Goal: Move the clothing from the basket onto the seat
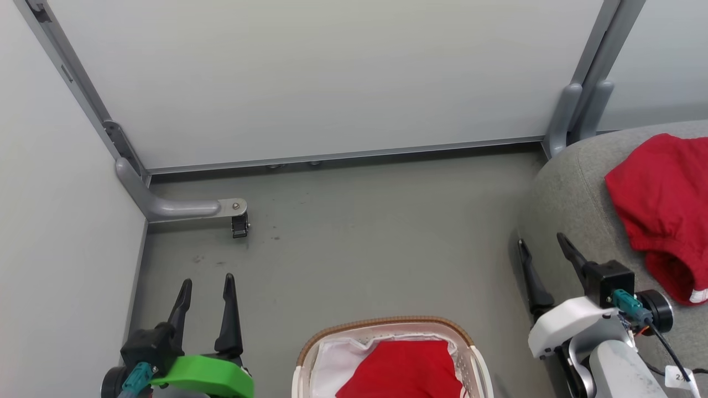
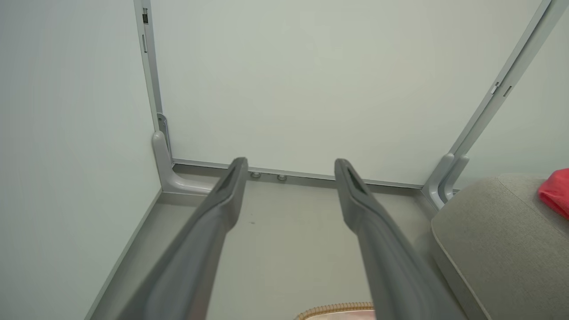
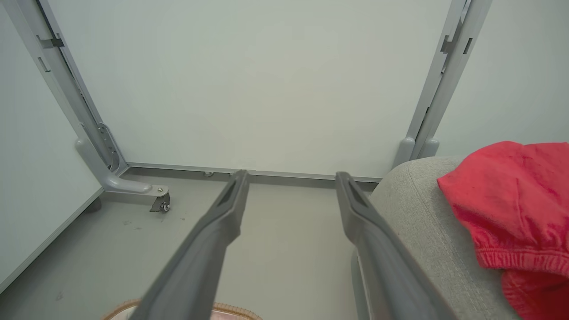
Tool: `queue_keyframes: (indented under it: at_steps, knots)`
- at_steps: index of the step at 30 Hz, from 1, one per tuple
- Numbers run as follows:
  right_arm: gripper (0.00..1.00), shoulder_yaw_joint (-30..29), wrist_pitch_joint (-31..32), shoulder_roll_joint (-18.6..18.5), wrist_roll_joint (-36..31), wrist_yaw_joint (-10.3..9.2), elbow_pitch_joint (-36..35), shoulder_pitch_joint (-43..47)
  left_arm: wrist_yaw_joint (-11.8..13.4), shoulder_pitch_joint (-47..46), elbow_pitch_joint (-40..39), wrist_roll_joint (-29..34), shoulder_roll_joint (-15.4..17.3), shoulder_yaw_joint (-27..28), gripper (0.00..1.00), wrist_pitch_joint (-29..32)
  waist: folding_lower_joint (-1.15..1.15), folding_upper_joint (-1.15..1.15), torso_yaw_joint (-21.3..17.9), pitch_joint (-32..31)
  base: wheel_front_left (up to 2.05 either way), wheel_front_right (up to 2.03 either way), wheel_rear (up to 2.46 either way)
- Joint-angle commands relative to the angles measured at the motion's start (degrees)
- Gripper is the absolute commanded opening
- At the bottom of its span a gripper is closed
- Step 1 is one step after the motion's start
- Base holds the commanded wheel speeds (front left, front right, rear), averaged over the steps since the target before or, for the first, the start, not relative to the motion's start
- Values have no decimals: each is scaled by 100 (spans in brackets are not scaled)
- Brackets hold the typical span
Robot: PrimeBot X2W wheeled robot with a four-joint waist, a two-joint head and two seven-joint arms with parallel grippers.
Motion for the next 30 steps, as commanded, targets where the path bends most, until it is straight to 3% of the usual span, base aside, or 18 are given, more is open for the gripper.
queue_keyframes:
  at_steps: [1, 30]
  knots:
    - [100, 20, -10, -23, 35, -6, -13, 108, 46, 101, -10, -53, 8, 0, 100, -5, 0, 0, -17, -17, 0, 0, 0]
    - [100, 149, -10, -22, 81, -7, 33, 131, 1, 107, 40, -64, 8, -41, 100, -5, 0, 0, -80, -46, 0, 0, 0]
